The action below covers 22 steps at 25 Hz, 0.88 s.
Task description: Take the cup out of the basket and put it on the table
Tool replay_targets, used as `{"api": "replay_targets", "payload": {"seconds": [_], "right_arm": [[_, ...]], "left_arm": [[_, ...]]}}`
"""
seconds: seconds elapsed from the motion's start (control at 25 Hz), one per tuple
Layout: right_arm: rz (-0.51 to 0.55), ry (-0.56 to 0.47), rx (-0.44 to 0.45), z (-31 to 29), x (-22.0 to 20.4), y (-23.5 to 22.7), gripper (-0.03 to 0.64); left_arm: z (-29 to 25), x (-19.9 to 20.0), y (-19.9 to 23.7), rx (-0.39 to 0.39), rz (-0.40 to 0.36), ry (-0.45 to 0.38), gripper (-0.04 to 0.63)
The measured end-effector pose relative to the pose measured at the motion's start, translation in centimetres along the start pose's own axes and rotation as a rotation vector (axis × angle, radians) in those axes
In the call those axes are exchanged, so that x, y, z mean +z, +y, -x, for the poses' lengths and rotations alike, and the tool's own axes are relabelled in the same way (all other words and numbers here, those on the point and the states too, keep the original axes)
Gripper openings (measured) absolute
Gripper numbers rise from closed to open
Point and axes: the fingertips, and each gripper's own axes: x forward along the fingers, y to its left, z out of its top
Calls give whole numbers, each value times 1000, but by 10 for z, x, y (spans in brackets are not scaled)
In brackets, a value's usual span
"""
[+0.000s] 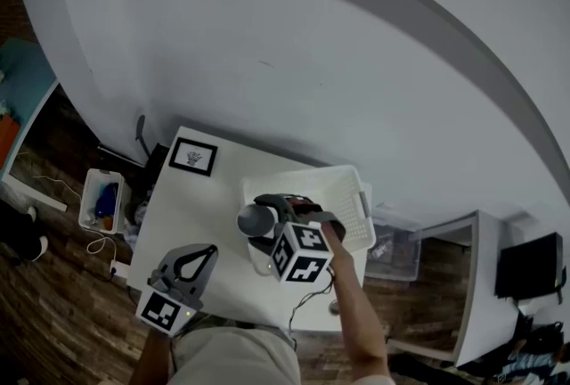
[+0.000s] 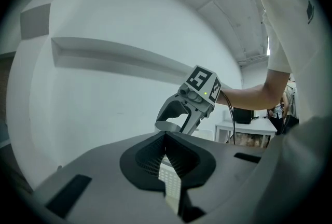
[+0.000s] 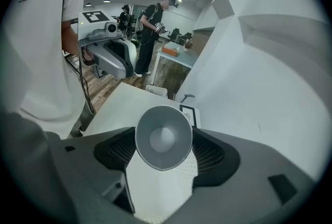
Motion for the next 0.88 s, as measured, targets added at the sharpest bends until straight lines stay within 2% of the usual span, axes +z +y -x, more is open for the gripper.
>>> {"api": "replay_targets", "payload": {"seconds": [0.88], "right_arm": [[115, -100, 103, -51, 78, 42, 342]], "left_arm": [[58, -20, 27, 164, 17, 17, 0]]}}
